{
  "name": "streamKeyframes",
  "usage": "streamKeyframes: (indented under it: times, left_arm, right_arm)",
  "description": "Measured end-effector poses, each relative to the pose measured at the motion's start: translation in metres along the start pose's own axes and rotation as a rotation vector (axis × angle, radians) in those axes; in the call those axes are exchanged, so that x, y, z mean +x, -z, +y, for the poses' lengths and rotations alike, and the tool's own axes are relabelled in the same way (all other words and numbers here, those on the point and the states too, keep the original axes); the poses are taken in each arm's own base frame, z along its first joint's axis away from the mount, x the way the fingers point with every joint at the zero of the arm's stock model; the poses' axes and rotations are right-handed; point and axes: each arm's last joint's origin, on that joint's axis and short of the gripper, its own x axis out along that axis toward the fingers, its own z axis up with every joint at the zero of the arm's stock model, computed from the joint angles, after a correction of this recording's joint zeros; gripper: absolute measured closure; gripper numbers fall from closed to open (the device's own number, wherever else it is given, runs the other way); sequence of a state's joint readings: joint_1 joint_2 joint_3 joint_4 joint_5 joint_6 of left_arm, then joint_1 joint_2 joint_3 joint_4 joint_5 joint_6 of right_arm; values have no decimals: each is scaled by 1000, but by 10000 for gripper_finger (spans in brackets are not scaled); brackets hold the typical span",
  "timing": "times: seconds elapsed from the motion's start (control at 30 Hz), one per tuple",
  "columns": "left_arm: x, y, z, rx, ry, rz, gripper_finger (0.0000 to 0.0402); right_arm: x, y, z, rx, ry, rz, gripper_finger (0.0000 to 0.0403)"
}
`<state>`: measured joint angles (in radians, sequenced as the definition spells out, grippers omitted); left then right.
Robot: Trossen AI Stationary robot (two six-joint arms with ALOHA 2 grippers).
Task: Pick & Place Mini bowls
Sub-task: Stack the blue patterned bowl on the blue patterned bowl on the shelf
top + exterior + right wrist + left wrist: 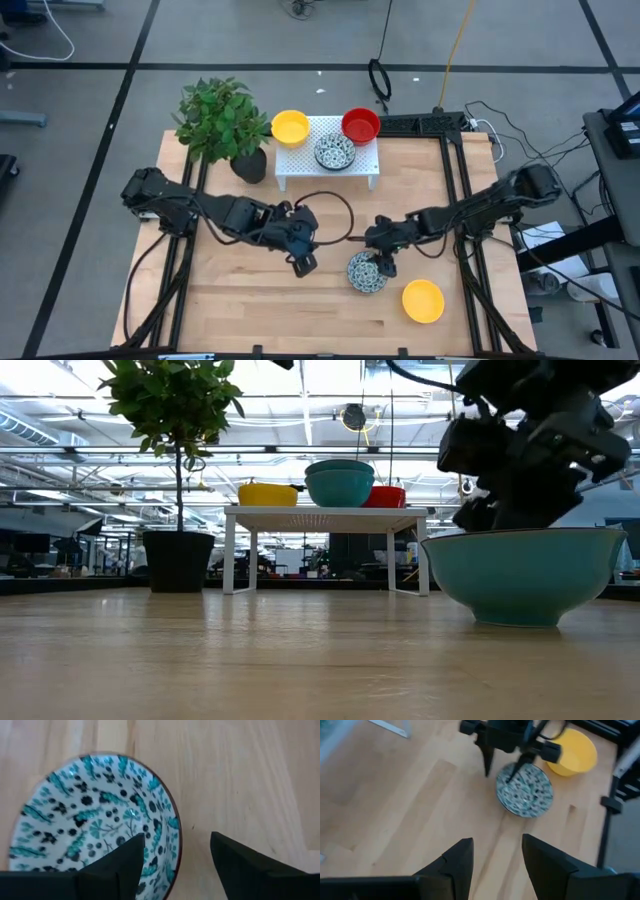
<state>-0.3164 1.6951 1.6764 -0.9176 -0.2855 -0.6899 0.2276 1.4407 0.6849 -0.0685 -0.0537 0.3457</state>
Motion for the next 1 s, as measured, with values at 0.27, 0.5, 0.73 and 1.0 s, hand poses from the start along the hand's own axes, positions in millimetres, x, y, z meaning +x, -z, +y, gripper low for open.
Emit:
streamKeyframes:
  times: [0.27,0.5,0.73,1.0]
  left_arm:
    - [0,3,-1,7,54,67,229]
    - [-3,4,2,7,41,82,229]
    - [-17,5,11,-15,14,94,229]
    - [-25,1,19,-22,-12,68,229]
  right_arm:
    - [7,3,1,-60,-46,36,326]
    - [1,1,4,-33,-104,32,393]
    - [-42,-25,8,-22,-106,-144,398]
    - [-111,-80,-8,-3,135,-290,399]
